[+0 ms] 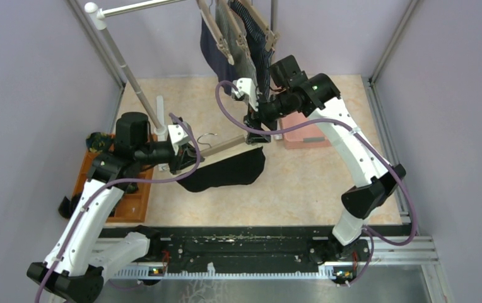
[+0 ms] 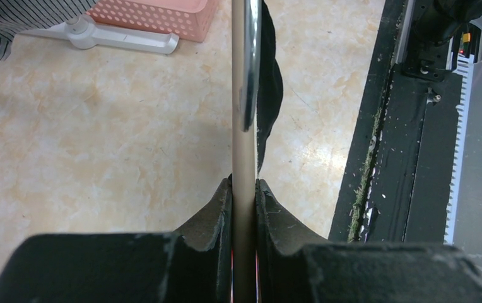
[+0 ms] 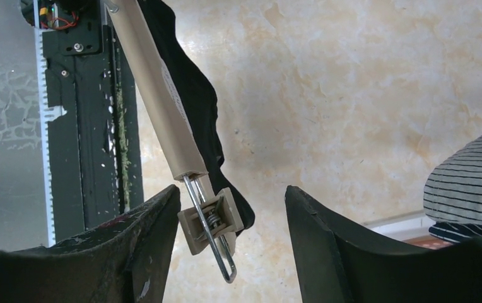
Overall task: Remove the underwear clipped to the hanger
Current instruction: Remove the underwear from the hanger.
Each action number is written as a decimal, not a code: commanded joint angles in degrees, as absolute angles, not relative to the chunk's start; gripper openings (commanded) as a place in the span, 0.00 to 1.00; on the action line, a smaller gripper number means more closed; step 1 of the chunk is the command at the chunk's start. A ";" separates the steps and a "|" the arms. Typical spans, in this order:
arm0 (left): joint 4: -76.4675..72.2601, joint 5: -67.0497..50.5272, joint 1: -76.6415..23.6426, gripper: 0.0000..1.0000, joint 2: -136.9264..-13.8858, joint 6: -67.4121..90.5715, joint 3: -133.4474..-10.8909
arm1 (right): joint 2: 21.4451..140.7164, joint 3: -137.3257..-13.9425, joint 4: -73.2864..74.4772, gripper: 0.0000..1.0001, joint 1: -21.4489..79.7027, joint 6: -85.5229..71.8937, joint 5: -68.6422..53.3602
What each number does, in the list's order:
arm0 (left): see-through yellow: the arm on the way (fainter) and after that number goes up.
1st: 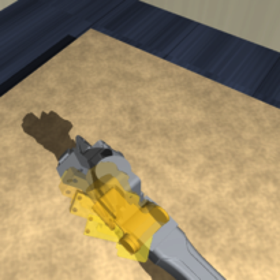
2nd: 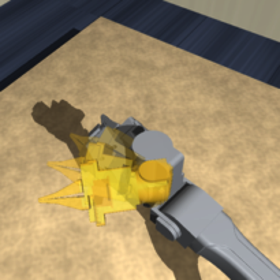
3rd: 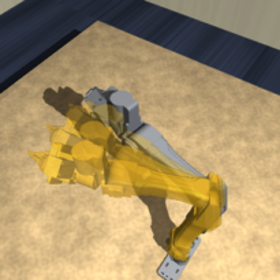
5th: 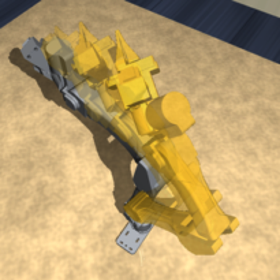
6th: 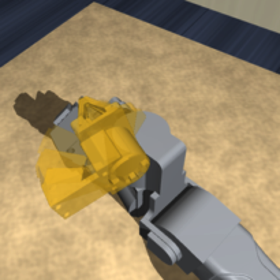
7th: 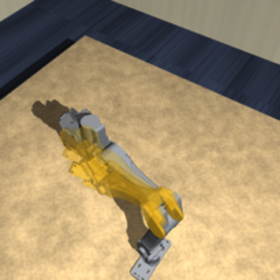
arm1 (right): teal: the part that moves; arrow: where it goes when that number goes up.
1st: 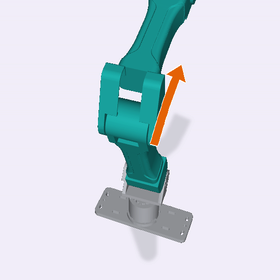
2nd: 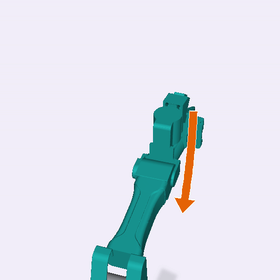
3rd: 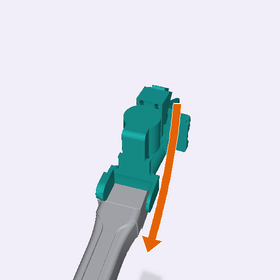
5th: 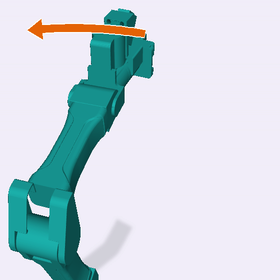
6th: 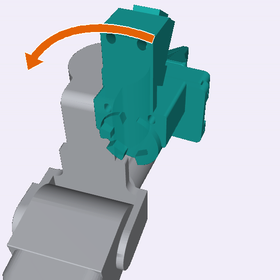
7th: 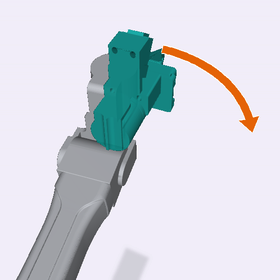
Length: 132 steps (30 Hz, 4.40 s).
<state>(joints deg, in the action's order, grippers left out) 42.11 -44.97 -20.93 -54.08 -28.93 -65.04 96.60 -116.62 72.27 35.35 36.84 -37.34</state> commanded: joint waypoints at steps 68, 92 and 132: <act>41.21 -43.07 -21.30 0.00 -54.14 -32.05 -68.59 | 90.44 -114.20 67.35 0.82 35.96 36.77 -37.63; 49.74 -47.55 -21.28 0.00 -54.85 -38.85 -72.44 | 93.98 -116.77 70.53 0.83 36.04 40.16 -41.23; 52.39 -43.50 -21.32 0.00 -57.62 -40.94 -75.45 | 91.99 -112.54 69.32 0.71 37.40 41.34 -38.34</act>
<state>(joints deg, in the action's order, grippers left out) 52.77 -42.85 -21.15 -57.65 -40.34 -73.45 94.45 -112.12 71.50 36.71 40.75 -38.13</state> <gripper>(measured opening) 0.190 0.713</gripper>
